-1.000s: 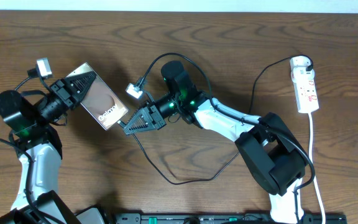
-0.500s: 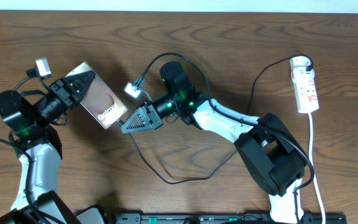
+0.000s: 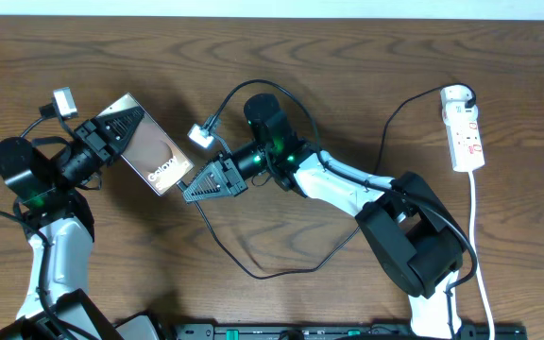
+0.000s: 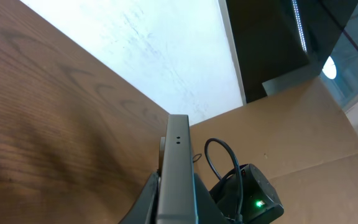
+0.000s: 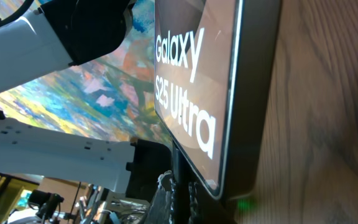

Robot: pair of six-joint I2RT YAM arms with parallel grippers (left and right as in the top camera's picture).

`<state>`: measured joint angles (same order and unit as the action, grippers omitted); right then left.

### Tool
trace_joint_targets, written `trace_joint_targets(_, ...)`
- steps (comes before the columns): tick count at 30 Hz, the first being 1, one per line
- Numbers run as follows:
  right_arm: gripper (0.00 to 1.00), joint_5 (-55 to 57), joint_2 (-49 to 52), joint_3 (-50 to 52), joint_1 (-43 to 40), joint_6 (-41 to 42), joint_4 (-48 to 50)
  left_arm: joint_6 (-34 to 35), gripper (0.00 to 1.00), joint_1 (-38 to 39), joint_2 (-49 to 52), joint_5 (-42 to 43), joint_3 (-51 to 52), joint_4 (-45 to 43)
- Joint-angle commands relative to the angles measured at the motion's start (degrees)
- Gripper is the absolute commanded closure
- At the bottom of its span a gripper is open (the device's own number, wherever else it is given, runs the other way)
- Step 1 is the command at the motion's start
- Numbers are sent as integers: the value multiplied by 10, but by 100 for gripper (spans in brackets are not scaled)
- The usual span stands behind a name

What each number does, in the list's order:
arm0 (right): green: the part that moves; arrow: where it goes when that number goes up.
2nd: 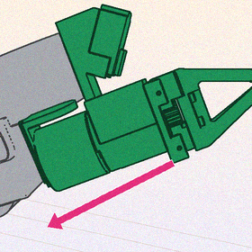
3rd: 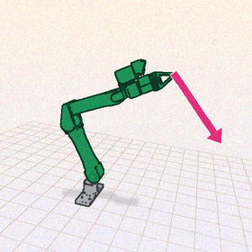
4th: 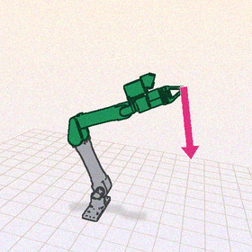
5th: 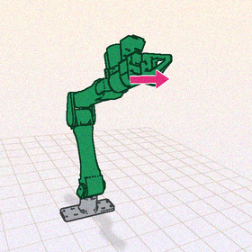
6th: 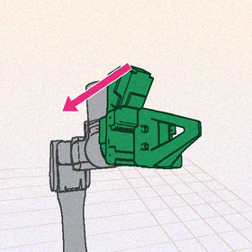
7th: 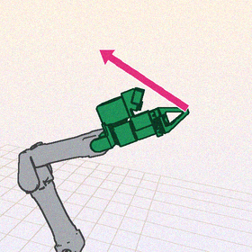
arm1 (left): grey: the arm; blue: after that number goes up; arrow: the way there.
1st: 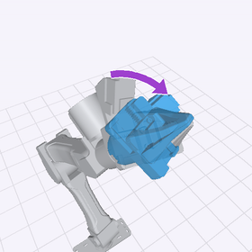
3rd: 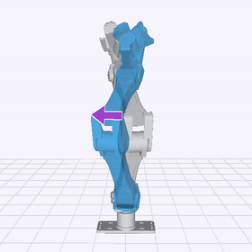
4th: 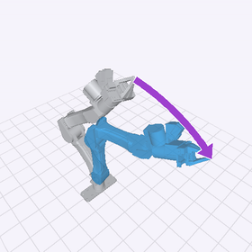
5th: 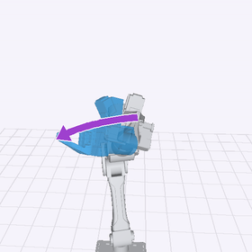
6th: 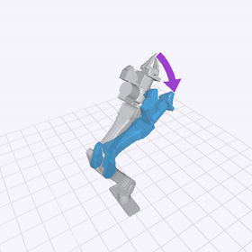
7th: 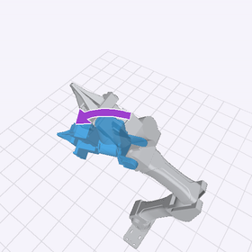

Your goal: Plug charger to phone and switch on socket

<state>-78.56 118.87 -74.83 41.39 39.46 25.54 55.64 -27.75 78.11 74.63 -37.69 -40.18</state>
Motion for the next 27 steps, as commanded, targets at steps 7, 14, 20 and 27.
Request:
trace_joint_targets(7, 1, 56, -1, -12, -1, 4, 12, 5, 93, 7, -6, 48, 0, 2)
trace_joint_targets(14, 1, 45, -1, -12, -3, 5, 12, 5, 93, -9, -6, 38, 0, 2)
trace_joint_targets(20, 1, 55, -1, -12, -7, 37, 13, 5, 92, -48, -6, 42, 0, 2)
trace_joint_targets(27, 1, 90, -1, -12, -40, 93, 13, 21, 93, -85, -6, 47, 0, 3)
